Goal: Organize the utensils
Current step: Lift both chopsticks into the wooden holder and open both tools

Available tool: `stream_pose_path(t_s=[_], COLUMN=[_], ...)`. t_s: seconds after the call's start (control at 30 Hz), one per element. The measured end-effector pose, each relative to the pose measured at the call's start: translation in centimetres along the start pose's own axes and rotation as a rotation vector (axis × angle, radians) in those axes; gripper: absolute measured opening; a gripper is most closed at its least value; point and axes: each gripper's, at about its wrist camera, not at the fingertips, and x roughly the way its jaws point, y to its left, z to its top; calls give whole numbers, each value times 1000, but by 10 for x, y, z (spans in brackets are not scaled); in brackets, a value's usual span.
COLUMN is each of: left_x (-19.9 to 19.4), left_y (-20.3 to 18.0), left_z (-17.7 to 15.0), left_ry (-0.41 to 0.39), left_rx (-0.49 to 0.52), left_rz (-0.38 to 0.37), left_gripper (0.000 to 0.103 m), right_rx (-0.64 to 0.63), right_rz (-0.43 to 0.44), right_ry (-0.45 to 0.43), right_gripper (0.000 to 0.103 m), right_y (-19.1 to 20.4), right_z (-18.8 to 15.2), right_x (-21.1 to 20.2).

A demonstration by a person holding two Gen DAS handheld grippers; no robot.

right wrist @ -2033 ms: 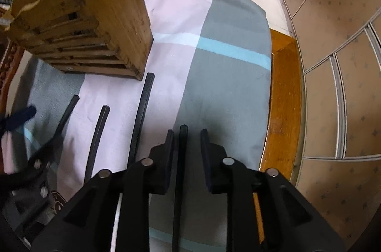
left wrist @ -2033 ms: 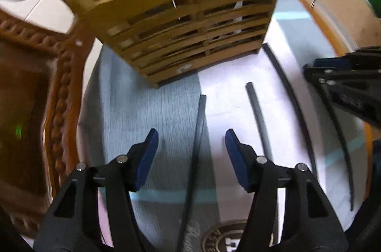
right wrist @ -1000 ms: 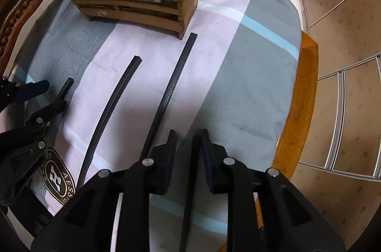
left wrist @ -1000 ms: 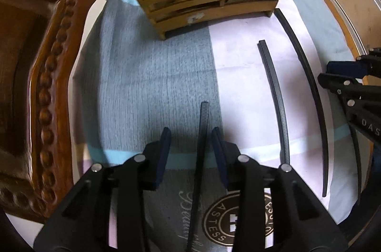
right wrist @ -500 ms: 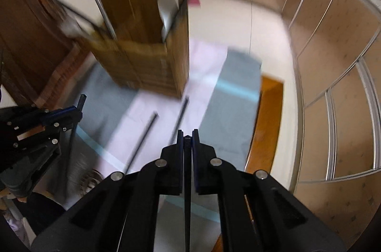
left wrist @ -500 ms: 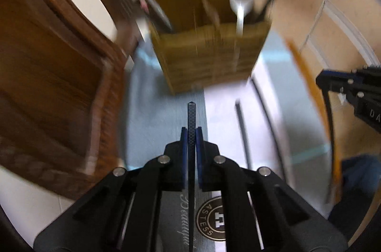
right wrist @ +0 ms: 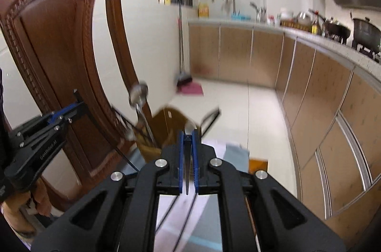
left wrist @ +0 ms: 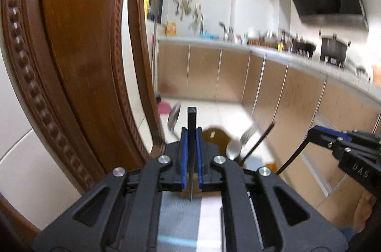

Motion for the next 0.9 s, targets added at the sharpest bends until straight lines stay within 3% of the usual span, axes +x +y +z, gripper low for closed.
stream_pose_path(t_s=[0.13,0.27,0.43,0.9], left_x=[-18,-10,28,105], left_y=[4,3,-9,-19], left_z=[30,41,30,-18], left_ry=[-74,-111,-113,-42], left_rx=[-36,-68,-55,-51], left_rz=[-36,-50,-9,3], left_gripper=[7,7,7,7], right_rx=[25,38,31,122], right_rz=[23,32,1,4], right_ry=[-87,-181,-267,-154], right_gripper=[7,7,7,7], right_y=[2,5,9,-12], right_z=[24,47,58,9], right_x=[-18,-29,-15,87])
